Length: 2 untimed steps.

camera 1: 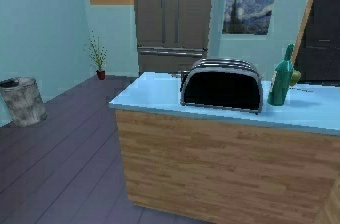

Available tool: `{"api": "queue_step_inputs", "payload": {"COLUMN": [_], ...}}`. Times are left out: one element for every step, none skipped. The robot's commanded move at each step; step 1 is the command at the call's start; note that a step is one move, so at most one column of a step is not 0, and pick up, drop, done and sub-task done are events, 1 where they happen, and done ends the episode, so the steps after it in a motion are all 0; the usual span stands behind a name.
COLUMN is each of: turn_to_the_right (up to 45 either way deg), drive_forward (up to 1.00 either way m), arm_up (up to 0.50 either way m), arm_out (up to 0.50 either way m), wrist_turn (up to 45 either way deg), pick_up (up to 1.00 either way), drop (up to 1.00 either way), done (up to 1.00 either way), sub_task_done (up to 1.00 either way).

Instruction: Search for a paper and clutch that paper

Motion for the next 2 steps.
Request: {"api": "queue_step_inputs", "payload": {"turn_to_the_right": [0.0, 0.0], "drive_forward": [0.00, 0.00], "arm_up": [0.10, 0.00], "arm_out": [0.00, 0.00], "wrist_turn": [0.0, 0.0], "pick_up": [0.00, 0.00], "drop": [0.00, 0.00], "done": [0.00, 1.00], "sub_task_done": [0.00, 0.00]}}
